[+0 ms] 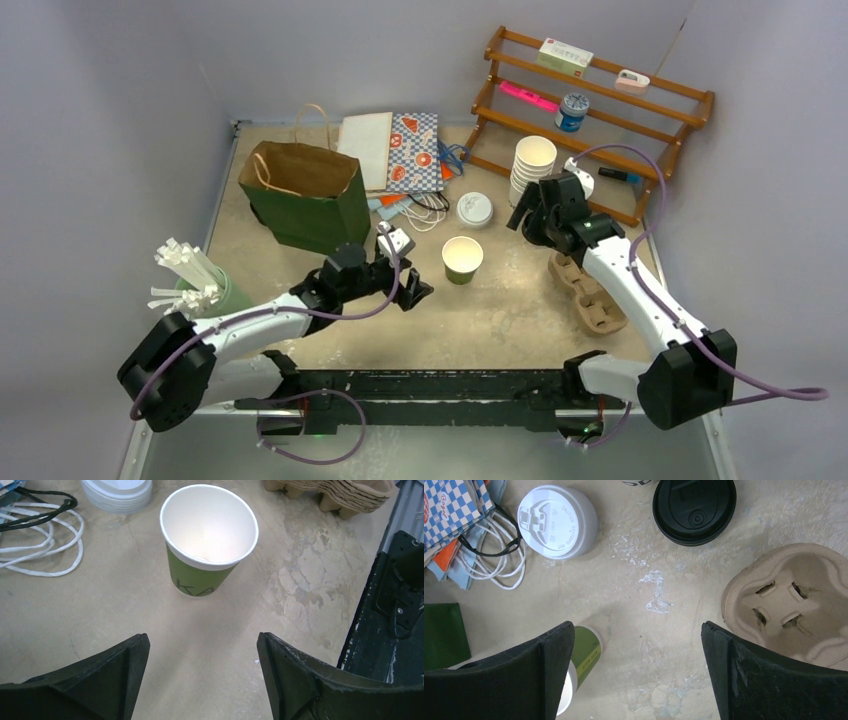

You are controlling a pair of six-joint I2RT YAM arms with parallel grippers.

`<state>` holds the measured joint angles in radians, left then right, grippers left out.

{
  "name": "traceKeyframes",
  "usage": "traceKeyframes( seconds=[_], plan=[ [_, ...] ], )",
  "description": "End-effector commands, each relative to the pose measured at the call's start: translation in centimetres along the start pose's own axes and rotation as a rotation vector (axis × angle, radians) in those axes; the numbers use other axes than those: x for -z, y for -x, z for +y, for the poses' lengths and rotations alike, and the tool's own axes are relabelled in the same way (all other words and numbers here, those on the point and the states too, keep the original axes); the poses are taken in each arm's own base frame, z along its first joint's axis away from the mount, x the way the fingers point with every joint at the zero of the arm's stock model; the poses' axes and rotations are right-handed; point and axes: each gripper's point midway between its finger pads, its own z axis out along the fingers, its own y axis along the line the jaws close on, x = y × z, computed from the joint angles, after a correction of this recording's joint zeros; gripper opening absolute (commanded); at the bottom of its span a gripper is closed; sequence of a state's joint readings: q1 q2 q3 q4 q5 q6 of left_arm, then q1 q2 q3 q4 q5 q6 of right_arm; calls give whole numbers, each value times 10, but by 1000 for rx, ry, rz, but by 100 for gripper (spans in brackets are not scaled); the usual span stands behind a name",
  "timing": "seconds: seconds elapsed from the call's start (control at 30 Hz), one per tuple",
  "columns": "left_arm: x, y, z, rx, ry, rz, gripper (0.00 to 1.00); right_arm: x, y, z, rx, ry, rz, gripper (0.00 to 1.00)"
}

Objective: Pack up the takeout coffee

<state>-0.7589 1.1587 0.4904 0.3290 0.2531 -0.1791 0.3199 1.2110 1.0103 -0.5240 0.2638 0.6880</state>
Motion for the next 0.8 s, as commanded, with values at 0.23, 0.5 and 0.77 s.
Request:
traceKeyframes(
  seconds=[0.23, 0.5, 0.77],
  plan=[
    [-33, 61, -10, -134, -64, -248, 86, -12, 24, 14, 32, -2, -45, 97],
    [-60, 92, -7, -26, -38, -205, 77, -17, 33, 30, 32, 39, -48, 95],
    [-81, 84, 17, 82, 116, 72, 65, -21, 49, 31, 83, -6, -85, 91]
  ],
)
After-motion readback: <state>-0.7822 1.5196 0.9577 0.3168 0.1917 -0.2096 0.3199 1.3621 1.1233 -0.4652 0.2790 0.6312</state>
